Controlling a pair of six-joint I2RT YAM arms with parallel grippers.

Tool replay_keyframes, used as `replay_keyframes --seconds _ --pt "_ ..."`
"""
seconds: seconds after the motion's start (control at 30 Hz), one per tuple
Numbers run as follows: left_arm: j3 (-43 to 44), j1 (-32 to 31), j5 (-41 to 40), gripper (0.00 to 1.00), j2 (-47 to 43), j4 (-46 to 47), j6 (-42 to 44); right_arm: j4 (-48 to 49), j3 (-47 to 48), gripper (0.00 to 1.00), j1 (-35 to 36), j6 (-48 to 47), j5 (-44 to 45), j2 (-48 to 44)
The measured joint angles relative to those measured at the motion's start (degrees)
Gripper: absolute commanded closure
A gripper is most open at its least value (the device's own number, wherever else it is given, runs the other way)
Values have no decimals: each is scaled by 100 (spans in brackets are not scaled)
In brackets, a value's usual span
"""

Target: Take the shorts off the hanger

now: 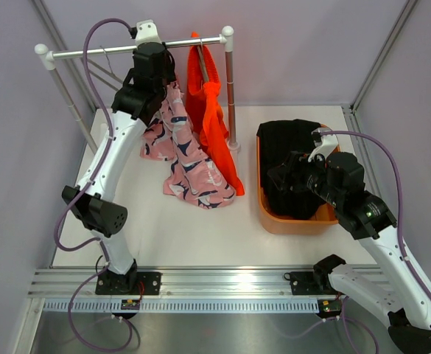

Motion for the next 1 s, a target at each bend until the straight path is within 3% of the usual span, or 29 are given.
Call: replay_keyframes --seconds 0.23,0.37,0.4,0.43,1.0 --pt "92 33 197 66 267 -35 -101 -15 2 23 0 -7 4 -28" --pt "98 33 247 84 275 -46 -155 -17 2 23 0 -20 9 -35" --pt "101 33 260 98 275 -44 -162 -17 0 23 0 -24 9 -35" --pt "101 33 267 100 275 -42 -179 -17 0 23 0 -26 9 -35" --pt "186 33 857 100 -221 -769 101 13 -2 23 0 -31 4 111"
